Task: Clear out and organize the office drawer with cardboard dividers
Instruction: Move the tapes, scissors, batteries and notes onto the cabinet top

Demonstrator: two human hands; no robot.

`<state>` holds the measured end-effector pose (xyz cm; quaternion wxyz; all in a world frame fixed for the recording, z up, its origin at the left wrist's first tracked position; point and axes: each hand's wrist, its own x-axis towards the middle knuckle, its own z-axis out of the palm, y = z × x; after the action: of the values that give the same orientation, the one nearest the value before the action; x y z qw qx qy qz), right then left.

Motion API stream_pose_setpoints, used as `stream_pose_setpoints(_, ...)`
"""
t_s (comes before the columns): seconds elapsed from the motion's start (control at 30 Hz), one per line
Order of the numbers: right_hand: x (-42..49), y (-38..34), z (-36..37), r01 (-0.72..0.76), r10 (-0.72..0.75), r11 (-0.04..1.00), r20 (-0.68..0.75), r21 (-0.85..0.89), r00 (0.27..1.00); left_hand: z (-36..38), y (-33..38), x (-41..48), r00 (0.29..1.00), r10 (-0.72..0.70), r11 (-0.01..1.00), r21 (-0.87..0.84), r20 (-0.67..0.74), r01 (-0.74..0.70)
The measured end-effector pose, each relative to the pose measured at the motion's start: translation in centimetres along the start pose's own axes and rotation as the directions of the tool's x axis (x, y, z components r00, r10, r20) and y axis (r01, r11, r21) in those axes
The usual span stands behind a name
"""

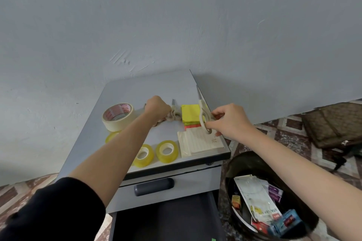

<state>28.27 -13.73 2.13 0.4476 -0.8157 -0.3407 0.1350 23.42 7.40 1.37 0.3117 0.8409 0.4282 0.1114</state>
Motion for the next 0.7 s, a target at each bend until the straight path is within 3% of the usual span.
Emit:
stream_pose_setpoints(0.23,0.5,-1.6,0.7,-0.002,0.002,1.0,0.009,-0.006,1.0,-2.0,-0.3,-1.8,0.988,0.152,0.986,-0.075,-0.005,-0.152)
stream_pose_setpoints(0.4,2.4,-3.9,2.9,-0.014,0.014,1.0,0.019,0.006,1.0,-5.2,-1.7,-4.9,0.961,0.243,0.951,-0.161,-0.134,-0.264)
stream_pose_setpoints(0.57,5.3,-6.4,6.0,-0.01,0.01,0.987,-0.001,-0.158,1.0,-8.1,-4.9,-8.4,0.917,0.283,0.925,-0.171,-0.281,-0.338)
stream_pose_setpoints(0.7,7.7,-7.5,8.5,-0.021,0.015,0.963,-0.025,-0.269,1.0,-10.1,-8.2,-9.9,0.91,0.273,0.916,-0.206,-0.313,-0.345)
